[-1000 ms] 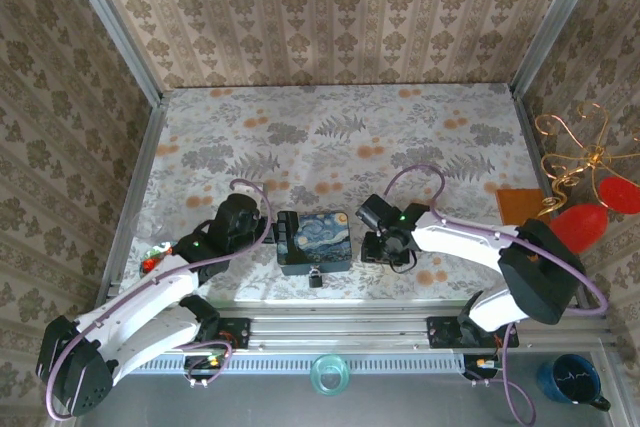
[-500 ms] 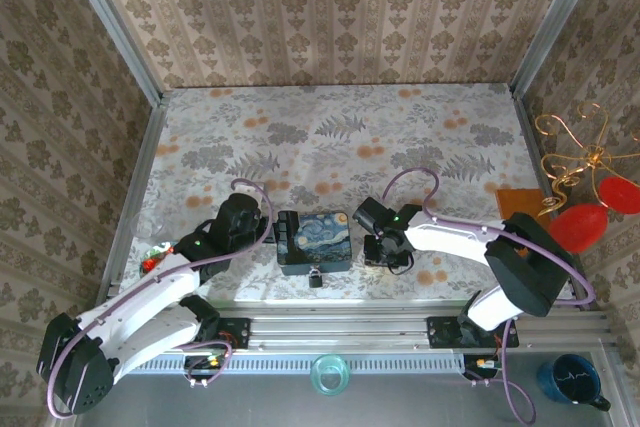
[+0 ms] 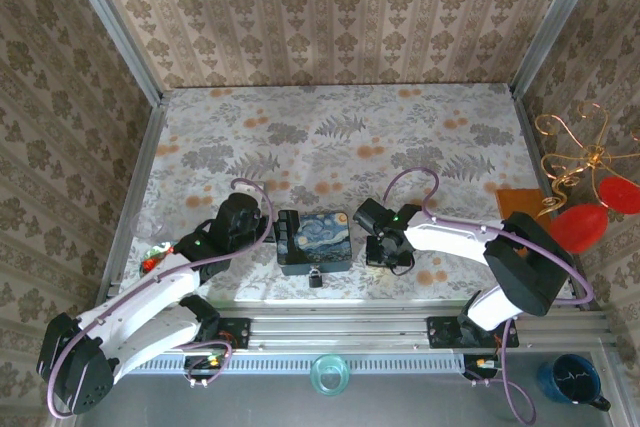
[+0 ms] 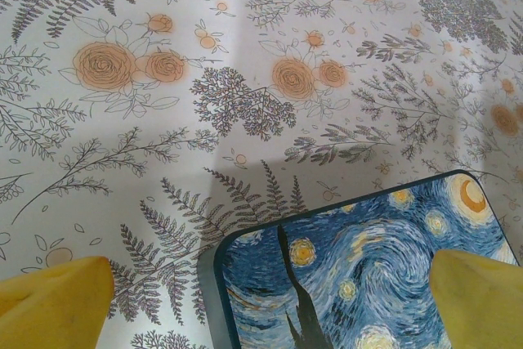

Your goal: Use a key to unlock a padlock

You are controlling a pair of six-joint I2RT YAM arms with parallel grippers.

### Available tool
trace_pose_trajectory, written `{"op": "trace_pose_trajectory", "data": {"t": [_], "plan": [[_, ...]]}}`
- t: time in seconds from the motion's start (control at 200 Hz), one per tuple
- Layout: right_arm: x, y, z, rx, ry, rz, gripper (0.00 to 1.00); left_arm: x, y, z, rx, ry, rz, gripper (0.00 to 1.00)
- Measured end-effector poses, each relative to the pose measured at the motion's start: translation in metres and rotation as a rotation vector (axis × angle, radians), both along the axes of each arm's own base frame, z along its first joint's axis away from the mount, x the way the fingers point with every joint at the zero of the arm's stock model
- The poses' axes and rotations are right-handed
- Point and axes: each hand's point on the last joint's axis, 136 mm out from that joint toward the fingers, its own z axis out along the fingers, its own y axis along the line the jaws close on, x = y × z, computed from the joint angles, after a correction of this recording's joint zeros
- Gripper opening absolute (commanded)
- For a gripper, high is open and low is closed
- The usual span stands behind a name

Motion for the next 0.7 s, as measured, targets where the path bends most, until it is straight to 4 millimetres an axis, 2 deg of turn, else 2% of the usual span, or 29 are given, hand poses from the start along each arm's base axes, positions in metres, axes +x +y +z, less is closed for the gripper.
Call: {"op": "trace_pose_trajectory", "data": {"t": [0.24,0.7], "plan": [[0.014,0.008,0.018,0.057,-0.089,-0.001,0.00,0.000,0.000,0.000,0.000,-0.001,0.000,1.00],[0.027,0.010,0.046,0.111,-0.208,-0.011,0.00,0.001,-0.001,0.002,-0.003,-0.010,-0.003,1.00]]}}
